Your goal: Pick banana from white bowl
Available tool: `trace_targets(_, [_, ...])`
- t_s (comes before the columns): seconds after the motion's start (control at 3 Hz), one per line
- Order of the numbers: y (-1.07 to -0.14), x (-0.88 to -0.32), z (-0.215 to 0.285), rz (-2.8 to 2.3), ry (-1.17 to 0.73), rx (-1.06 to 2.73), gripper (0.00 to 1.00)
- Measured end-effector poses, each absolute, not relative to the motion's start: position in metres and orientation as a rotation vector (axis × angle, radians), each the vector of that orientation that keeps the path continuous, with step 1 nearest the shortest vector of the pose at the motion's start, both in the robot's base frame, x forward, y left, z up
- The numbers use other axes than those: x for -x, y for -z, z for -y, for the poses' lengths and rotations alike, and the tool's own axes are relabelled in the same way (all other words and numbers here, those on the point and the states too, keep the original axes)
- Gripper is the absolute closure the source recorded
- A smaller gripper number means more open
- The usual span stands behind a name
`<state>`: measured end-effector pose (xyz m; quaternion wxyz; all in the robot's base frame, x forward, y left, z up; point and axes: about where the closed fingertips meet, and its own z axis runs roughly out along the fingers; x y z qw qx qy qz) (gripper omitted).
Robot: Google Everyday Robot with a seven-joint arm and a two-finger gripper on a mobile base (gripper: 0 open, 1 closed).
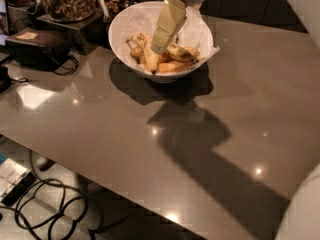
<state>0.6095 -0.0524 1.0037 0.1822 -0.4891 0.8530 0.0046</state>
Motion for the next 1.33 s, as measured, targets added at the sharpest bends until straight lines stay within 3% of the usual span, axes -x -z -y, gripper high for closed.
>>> trace_targets(0.67, [-0.980, -0.630, 0.056, -2.498, -0.001, 1.313, 0.08])
trace_targets(1.33, [-0.967, -0.643, 0.060, -2.544, 0.002, 1.274, 0.17])
